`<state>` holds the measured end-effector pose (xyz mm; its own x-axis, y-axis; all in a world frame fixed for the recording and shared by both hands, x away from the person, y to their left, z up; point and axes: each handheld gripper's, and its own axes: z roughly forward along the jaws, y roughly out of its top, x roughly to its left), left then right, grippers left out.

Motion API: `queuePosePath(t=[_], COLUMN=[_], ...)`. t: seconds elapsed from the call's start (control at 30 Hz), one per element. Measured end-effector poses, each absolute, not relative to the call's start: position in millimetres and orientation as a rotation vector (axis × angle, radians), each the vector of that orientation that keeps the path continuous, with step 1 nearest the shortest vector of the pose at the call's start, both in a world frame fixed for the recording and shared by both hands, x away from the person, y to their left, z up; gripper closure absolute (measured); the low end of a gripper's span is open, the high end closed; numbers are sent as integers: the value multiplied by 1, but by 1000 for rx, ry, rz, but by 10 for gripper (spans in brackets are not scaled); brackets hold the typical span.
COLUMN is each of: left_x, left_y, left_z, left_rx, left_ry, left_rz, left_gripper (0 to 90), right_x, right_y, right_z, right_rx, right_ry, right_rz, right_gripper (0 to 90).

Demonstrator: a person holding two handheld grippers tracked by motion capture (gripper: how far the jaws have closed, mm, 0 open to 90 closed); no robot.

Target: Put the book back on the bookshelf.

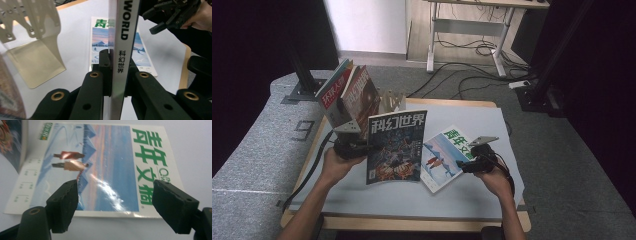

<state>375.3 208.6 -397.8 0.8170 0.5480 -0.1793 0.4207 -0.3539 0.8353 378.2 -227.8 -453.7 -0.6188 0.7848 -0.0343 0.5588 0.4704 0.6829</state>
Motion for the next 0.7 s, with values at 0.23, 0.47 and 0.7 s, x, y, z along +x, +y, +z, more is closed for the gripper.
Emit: queuePosePath(t=[0.23,0.47,0.7], left_x=[375,373,374], left_y=[219,229,236], left_z=[-393,-389,-386], left_rx=[1981,1981,1963], left_ry=[754,785,816], left_rz=[211,286,339], left_gripper=[830,830,830], right_x=[379,378,376], right_y=[-241,-250,-257], right_z=[-467,-476,-486], right_rx=[1198,1226,1246], right_ry=[2371,2354,2335], right_rz=[893,875,857], right_gripper=[192,178,164])
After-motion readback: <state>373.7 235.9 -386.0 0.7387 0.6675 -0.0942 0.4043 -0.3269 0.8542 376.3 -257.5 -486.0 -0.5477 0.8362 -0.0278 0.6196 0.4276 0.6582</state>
